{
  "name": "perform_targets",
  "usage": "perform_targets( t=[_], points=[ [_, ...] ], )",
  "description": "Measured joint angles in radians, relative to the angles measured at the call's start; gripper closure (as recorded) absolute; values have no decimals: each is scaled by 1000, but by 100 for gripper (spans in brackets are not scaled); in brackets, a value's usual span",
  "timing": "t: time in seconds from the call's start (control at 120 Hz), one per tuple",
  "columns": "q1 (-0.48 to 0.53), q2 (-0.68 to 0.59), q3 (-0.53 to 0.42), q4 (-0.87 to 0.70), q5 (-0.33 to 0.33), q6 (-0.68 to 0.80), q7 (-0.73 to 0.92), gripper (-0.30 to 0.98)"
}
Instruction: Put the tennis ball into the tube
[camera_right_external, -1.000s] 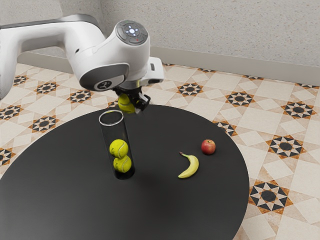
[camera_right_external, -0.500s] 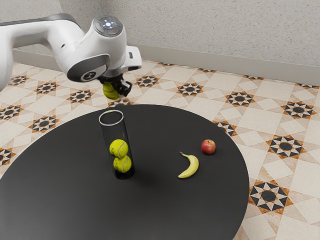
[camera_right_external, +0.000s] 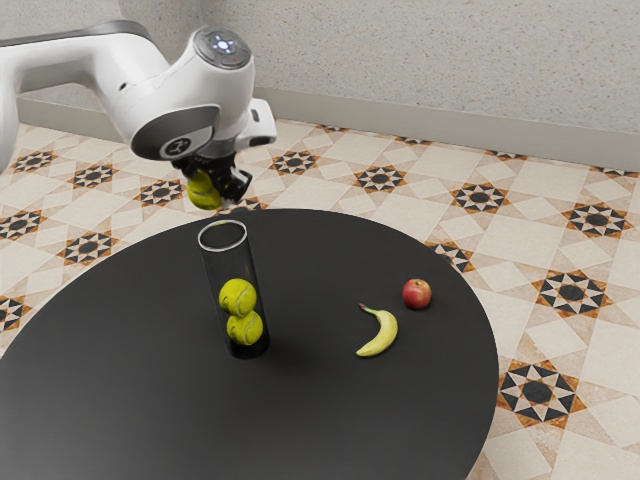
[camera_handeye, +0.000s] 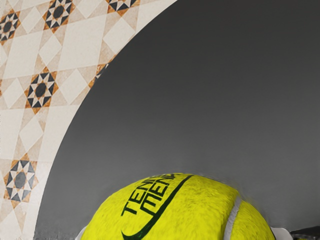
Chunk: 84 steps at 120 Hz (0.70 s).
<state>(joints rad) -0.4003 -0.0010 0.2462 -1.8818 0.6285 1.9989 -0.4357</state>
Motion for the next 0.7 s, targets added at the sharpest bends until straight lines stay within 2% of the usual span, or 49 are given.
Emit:
perform_targets(
  t=[0.25,0.433,0.542,0.7],
  points=[
    [79,-1,-104,13,8,-75,-39,56],
    [119,-16,-171,13,-14,-140,-69,56],
    [83,-14,-184,15,-20,-166,-86,56],
    [-33,-8,-180,23,-17,-185,-106,56]
  ],
)
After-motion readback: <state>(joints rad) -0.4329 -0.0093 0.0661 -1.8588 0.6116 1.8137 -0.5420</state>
